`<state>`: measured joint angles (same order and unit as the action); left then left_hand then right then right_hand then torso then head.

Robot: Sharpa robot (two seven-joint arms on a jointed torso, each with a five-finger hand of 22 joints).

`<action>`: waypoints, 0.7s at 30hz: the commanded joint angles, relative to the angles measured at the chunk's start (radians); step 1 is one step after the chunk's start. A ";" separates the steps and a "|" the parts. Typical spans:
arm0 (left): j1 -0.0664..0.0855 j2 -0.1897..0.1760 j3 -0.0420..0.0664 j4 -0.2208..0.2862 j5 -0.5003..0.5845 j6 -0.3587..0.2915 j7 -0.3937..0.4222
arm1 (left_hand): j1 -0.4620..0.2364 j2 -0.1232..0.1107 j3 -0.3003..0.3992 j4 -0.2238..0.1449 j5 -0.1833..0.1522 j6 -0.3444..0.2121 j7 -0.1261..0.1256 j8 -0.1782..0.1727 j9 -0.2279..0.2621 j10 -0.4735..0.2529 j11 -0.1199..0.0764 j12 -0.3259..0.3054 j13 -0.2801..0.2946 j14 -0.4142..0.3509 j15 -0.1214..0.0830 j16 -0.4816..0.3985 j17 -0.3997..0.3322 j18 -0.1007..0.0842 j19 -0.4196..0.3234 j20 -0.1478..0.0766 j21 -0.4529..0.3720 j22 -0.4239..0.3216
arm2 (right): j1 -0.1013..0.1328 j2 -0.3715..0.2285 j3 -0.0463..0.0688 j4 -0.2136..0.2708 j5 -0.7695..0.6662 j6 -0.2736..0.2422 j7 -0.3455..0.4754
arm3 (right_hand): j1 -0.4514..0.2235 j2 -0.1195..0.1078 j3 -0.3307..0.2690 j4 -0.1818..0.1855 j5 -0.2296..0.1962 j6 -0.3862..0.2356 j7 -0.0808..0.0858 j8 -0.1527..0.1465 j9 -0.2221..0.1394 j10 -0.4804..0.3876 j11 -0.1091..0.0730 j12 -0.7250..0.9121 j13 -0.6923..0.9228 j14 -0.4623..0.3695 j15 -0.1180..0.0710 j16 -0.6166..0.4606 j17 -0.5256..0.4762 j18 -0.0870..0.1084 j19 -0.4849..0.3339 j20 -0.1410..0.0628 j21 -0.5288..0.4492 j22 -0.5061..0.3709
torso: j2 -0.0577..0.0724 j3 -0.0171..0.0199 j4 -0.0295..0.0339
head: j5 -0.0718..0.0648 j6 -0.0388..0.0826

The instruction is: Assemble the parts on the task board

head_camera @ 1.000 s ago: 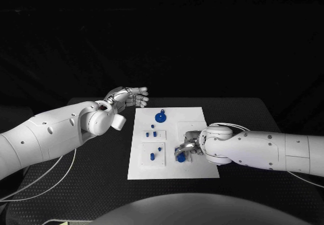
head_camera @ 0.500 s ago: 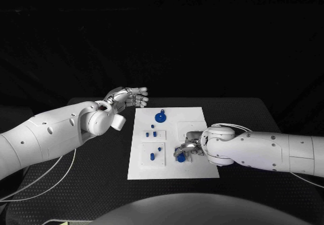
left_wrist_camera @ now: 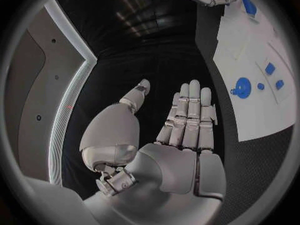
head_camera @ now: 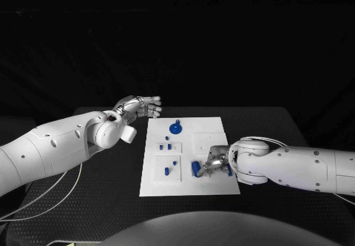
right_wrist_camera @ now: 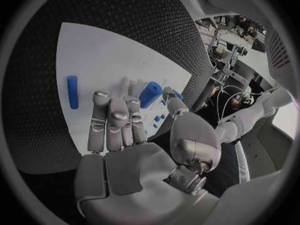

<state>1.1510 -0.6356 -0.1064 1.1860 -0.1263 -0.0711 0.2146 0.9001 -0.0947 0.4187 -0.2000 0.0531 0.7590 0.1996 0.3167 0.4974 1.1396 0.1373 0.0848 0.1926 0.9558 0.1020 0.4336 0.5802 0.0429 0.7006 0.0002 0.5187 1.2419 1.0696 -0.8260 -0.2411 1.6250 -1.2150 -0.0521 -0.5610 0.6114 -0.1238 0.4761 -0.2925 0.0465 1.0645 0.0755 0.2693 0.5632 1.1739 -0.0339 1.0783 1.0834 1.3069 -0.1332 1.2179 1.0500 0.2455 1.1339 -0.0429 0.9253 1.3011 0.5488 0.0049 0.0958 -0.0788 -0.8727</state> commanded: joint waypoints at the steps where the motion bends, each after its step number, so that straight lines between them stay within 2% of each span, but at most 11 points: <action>1: 0.001 0.000 0.000 0.002 -0.007 0.014 0.004 | 0.001 0.008 0.002 -0.004 -0.002 -0.007 -0.002 0.006 -0.002 -0.004 0.000 -0.005 -0.001 -0.004 0.006 -0.007 0.001 0.021 -0.002 0.008 -0.006 0.002 | 0.000 -0.002 0.000 0.000 0.001 0.025 0.018 | 0.013 0.000 -0.008 0.000 0.003 -0.005 0.003 0.001 -0.001 0.002 0.001 -0.007 0.001 0.002 -0.002 -0.003 -0.001 0.016 0.000 -0.002 -0.003 -0.001 | 0.001 0.0008 0.0011 | 0.002 0.000; 6: 0.001 0.000 0.000 0.003 -0.007 0.016 0.005 | 0.002 0.008 0.002 -0.004 -0.002 -0.007 -0.002 0.006 -0.002 -0.005 0.000 -0.005 -0.001 -0.004 0.006 -0.007 0.002 0.021 -0.002 0.008 -0.006 0.002 | 0.000 0.001 0.000 -0.005 -0.001 0.022 0.017 | 0.056 0.000 0.010 0.003 0.003 -0.003 0.003 0.001 -0.003 0.004 0.001 -0.008 0.000 0.003 -0.001 -0.003 -0.002 0.016 0.003 -0.001 -0.004 -0.003 | 0.001 0.0012 0.0012 | 0.002 0.000; 7: 0.001 0.000 0.000 0.003 -0.007 0.017 0.005 | 0.002 0.008 0.002 -0.004 -0.002 -0.007 -0.002 0.006 -0.002 -0.005 0.000 -0.005 -0.001 -0.004 0.006 -0.007 0.002 0.021 -0.002 0.008 -0.006 0.002 | 0.000 0.002 0.000 -0.006 -0.003 0.020 0.017 | 0.066 0.012 0.020 0.003 0.003 -0.002 0.003 0.002 -0.003 0.005 0.001 -0.008 0.000 0.004 -0.001 -0.003 -0.002 0.016 0.004 -0.001 -0.004 -0.003 | 0.001 0.0006 0.0013 | 0.002 0.000; 9: 0.001 0.001 -0.001 0.003 -0.007 0.016 0.006 | 0.002 0.008 0.002 -0.004 -0.002 -0.007 -0.002 0.006 -0.002 -0.005 0.000 -0.005 -0.001 -0.004 0.006 -0.008 0.002 0.021 -0.002 0.008 -0.006 0.002 | 0.000 0.005 0.000 -0.007 -0.011 0.010 0.014 | 0.077 0.021 0.034 0.005 0.002 -0.001 0.003 0.002 -0.004 0.007 0.001 -0.008 0.000 0.004 -0.001 -0.003 -0.003 0.016 0.006 0.001 -0.005 -0.004 | 0.001 0.0003 0.0016 | 0.002 0.000; 11: 0.001 0.001 -0.001 0.003 -0.007 0.016 0.006 | 0.002 0.008 0.002 -0.004 -0.002 -0.007 -0.002 0.006 -0.002 -0.005 0.000 -0.005 -0.001 -0.004 0.006 -0.008 0.002 0.021 -0.002 0.008 -0.006 0.002 | 0.000 0.007 0.000 -0.009 -0.021 0.005 0.012 | 0.073 0.024 0.038 0.008 0.002 0.001 0.003 0.002 -0.004 0.007 0.002 -0.009 0.000 0.005 0.000 -0.003 -0.003 0.016 0.007 0.003 -0.005 -0.005 | 0.001 0.0002 0.0017 | 0.002 0.000; 17: 0.001 0.001 -0.001 0.002 -0.007 0.017 0.006 | 0.002 0.009 0.002 -0.004 -0.002 -0.007 -0.002 0.006 -0.002 -0.005 0.000 -0.004 -0.001 -0.004 0.006 -0.008 0.002 0.020 -0.002 0.008 -0.006 0.002 | 0.000 0.026 0.000 -0.021 -0.057 -0.009 0.003 | 0.039 0.063 0.061 0.020 0.002 0.006 0.003 0.003 -0.007 0.012 0.001 -0.009 -0.001 0.006 0.000 -0.002 -0.003 0.016 0.011 0.007 -0.005 -0.006 | 0.001 -0.0003 0.0030 | 0.001 0.000; 21: 0.001 0.001 -0.001 0.001 -0.008 0.010 -0.004 | 0.002 0.009 0.002 -0.004 -0.002 -0.007 -0.002 0.006 -0.002 -0.005 0.000 -0.004 -0.001 -0.004 0.006 -0.008 0.003 0.020 -0.002 0.008 -0.006 0.003 | 0.000 0.035 0.001 -0.026 -0.066 -0.017 0.007 | 0.026 0.077 0.073 0.025 0.002 0.007 0.002 0.003 -0.009 0.013 0.001 -0.010 -0.001 0.006 0.000 0.000 -0.003 0.016 0.012 0.008 -0.005 -0.006 | 0.001 -0.0006 0.0036 | 0.002 0.000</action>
<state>1.1510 -0.6360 -0.1081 1.1856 -0.1303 -0.0695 0.2130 0.9001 -0.0947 0.4187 -0.2000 0.0531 0.7590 0.1996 0.3167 0.4965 1.1396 0.1373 0.0849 0.1926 0.9558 0.1020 0.4297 0.5817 0.0446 0.7006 0.0002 0.5187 1.2432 1.0697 -0.7945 -0.2409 1.6012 -1.2475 -0.0587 -0.5574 0.6320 -0.0549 0.5470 -0.2661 0.0465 1.0672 0.0772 0.2693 0.5552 1.1813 -0.0340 1.0746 1.0831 1.3065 -0.1315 1.2179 1.0476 0.2457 1.1392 -0.0371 0.9252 1.2958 0.5495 0.0048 0.0988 -0.0773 -0.8727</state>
